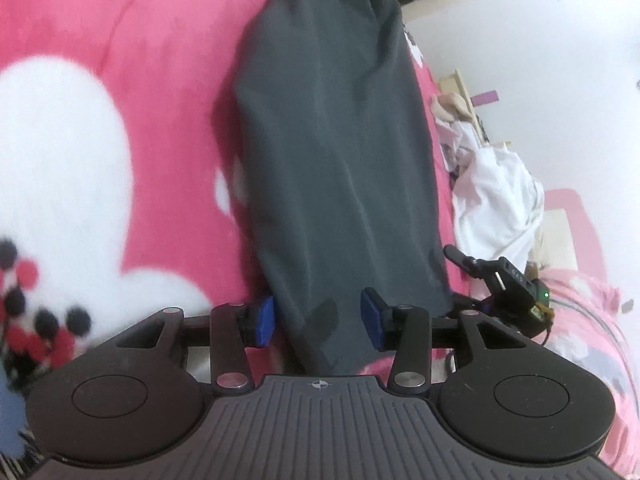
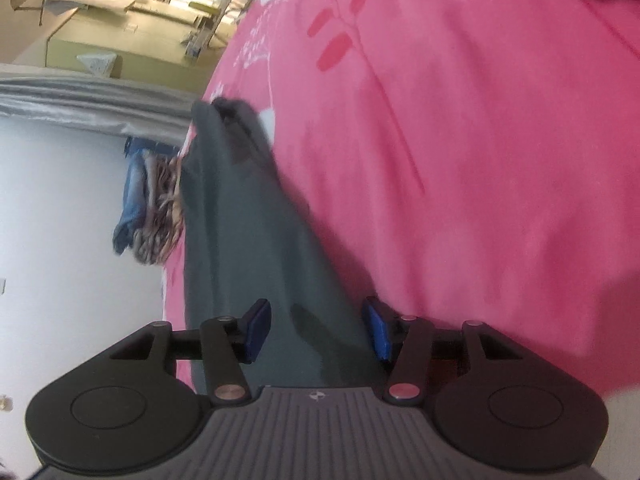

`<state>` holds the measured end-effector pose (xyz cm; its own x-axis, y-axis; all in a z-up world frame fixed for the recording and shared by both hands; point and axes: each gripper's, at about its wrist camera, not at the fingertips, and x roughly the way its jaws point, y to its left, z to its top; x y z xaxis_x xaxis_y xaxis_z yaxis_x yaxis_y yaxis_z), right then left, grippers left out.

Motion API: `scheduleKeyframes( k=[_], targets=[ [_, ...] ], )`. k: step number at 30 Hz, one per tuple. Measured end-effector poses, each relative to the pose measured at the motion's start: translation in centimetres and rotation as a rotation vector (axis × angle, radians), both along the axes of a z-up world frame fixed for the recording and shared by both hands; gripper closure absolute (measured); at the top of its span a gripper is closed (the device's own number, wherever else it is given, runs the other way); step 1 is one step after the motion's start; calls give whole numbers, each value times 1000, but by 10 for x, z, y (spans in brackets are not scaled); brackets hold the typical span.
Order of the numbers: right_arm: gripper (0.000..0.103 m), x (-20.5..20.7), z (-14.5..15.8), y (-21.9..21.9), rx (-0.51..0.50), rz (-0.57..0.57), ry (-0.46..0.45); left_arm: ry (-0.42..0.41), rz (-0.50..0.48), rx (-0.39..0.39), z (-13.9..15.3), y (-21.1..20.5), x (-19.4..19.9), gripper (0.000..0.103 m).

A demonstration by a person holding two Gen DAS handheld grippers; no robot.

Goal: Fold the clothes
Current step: 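Grasp the hem end with the left gripper while the right gripper grasps the leg edge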

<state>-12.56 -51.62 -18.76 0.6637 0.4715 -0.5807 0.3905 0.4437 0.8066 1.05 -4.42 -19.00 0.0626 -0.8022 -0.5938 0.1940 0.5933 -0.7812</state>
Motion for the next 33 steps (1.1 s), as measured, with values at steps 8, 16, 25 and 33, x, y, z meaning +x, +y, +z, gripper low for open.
scheduleKeyframes(
  k=[8, 16, 25, 33],
  targets=[
    [50, -21, 1, 18, 33, 70, -9, -30, -70, 39, 5, -10, -10, 65],
    [74, -27, 1, 31, 15, 79, -22, -80, -90, 84, 4, -21, -16, 87],
    [92, -32, 10, 40, 3, 47, -63, -216, -111, 130, 23, -26, -30, 99],
    [93, -24, 39, 44, -2, 21, -148, -260, -25, 47, 49, -9, -23, 99]
  ],
)
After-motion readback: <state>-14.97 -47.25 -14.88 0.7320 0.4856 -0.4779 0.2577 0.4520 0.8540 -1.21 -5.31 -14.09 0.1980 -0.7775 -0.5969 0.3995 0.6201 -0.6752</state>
